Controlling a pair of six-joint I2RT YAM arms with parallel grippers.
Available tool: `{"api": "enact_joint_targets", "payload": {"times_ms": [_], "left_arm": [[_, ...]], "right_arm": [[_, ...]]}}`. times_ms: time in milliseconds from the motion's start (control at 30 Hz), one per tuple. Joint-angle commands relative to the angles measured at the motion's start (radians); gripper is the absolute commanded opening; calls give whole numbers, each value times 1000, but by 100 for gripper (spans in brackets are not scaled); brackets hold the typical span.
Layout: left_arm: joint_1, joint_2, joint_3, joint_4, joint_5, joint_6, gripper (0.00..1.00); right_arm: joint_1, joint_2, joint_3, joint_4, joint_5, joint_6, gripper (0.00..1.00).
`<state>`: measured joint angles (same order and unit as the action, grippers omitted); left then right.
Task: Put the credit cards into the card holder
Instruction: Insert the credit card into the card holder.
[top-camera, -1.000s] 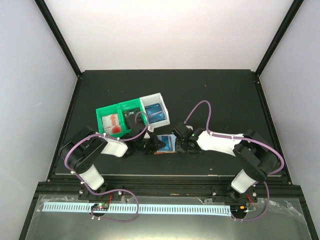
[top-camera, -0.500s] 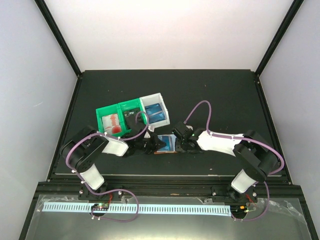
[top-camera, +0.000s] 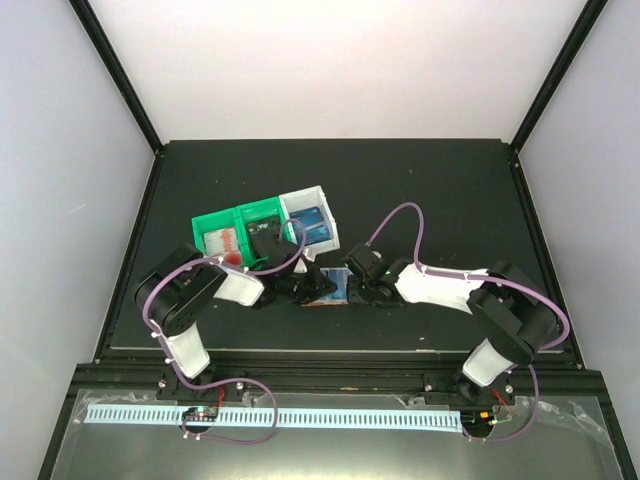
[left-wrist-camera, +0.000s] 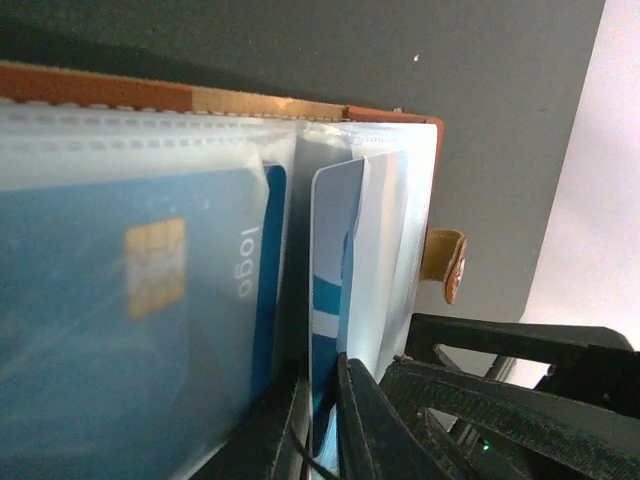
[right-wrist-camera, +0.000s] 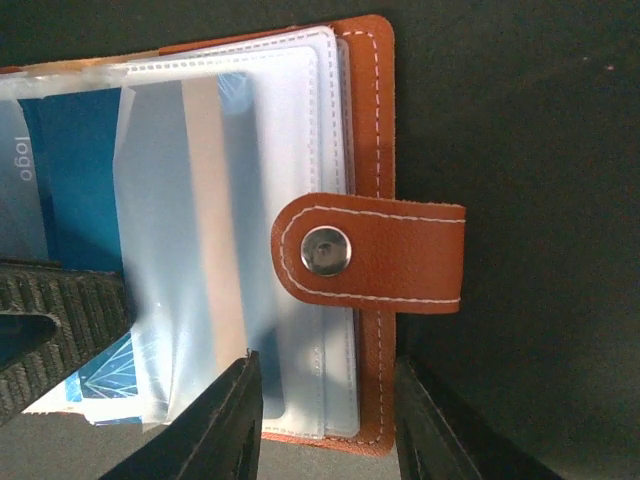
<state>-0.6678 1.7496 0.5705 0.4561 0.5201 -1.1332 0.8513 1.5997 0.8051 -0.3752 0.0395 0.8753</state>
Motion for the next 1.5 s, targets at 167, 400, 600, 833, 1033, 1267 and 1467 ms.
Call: {"api": "enact_joint_targets", "payload": {"times_ms": [167, 400, 600, 833, 1033, 1267, 1467], "left_arm": [[-14, -57, 26, -219, -69, 166, 26], [-24, -173, 54, -405, -170, 277, 42], [-32, -244, 89, -544, -252, 343, 47], [-38, -294, 120, -652, -293, 408, 54], [-39, -296, 136, -686, -321, 443, 49], [-38, -208, 172, -663, -292, 461, 40], [-39, -148, 194, -657, -280, 467, 36]], "right_arm": [[8, -11, -10, 19, -12, 1, 39], [8, -25, -11, 15, -6, -5, 41], [9, -15, -13, 58, -58, -24, 41], [9, -39, -23, 83, -86, -32, 41], [8, -47, -38, 128, -138, -39, 41], [8, -31, -47, 179, -193, -35, 41], [9, -11, -49, 199, -217, -30, 41]]}}
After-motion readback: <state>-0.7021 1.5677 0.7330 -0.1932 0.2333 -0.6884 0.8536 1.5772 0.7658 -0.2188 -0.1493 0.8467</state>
